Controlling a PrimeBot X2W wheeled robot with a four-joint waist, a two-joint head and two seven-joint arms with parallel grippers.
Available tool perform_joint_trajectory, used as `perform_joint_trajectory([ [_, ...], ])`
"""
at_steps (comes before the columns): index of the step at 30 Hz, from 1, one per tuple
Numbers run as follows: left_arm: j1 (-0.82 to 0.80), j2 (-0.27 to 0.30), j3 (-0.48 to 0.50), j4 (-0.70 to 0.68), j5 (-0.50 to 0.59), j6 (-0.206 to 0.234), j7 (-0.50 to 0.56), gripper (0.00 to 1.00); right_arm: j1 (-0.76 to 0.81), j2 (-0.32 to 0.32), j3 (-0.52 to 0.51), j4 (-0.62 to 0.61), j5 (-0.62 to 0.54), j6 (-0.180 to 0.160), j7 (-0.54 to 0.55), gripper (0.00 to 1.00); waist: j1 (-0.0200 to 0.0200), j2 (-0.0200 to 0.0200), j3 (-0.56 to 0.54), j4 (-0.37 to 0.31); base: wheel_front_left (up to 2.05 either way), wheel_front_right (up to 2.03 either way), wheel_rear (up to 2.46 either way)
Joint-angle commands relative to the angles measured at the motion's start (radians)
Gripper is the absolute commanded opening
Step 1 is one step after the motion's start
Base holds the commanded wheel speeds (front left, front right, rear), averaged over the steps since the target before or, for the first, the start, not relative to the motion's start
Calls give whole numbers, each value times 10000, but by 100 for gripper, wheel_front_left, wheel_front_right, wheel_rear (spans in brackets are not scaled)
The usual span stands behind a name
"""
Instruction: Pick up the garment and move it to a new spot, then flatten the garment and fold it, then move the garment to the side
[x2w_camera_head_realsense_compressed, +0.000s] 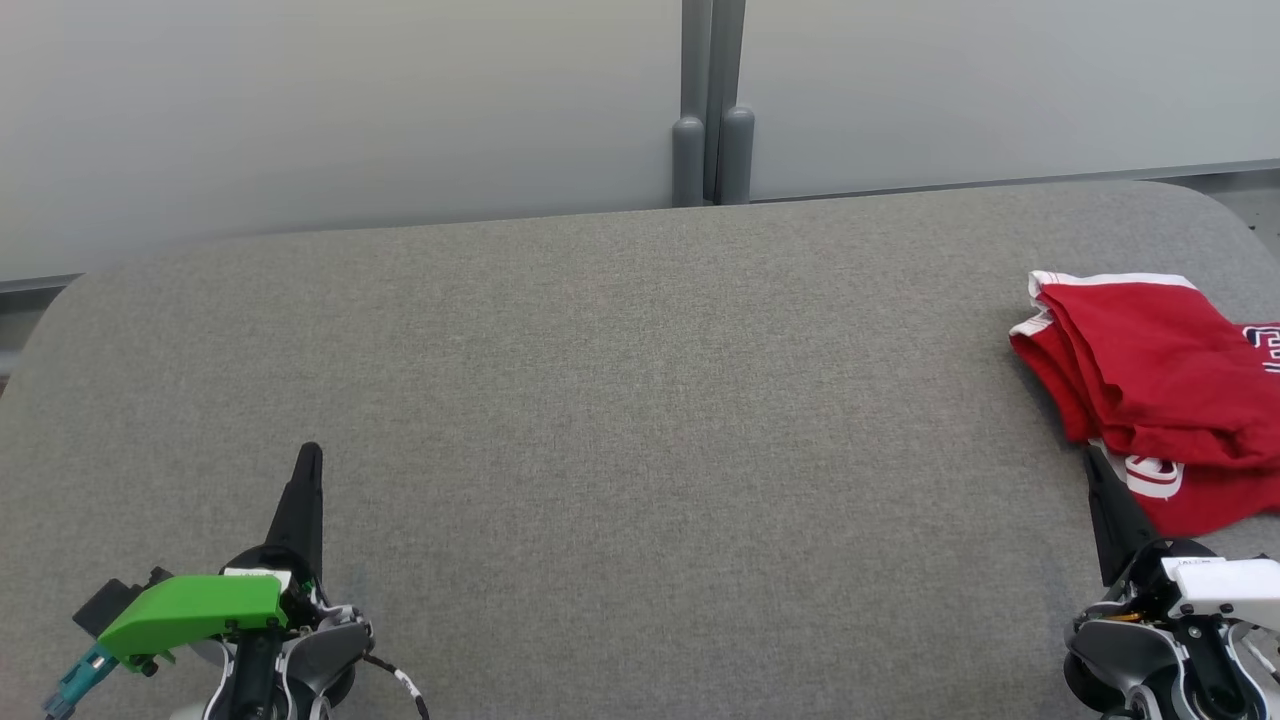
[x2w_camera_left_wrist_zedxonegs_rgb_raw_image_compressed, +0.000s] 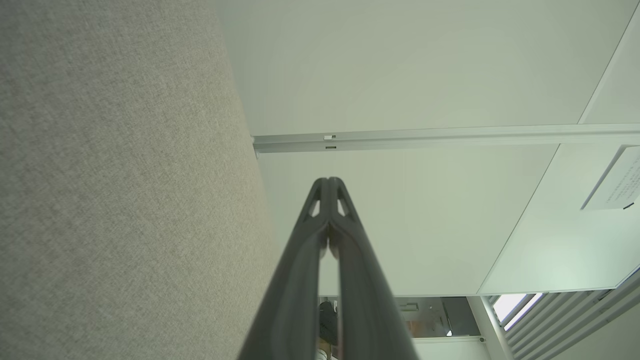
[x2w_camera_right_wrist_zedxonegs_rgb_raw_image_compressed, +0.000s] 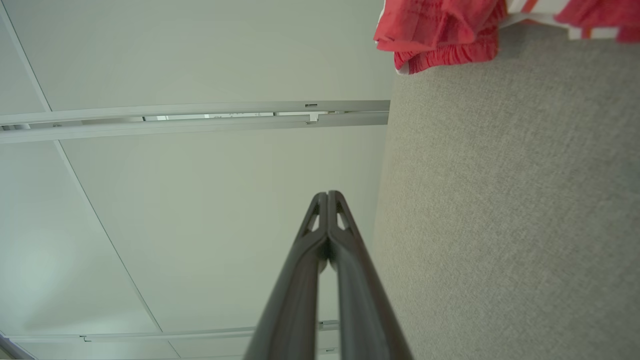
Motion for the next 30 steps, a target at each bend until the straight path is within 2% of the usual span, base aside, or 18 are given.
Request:
perform_joint_trajectory([
  [1,-106,-5,20,22,-56,-27,39,0,-85,-48,-13,19,65,4,30,0,0,47,0,0,0,0,0],
  [30,-105,-7,23,20,-49,-27,44,0,-84,-49,-11,18,66,4,30,0,0,47,0,0,0,0,0],
])
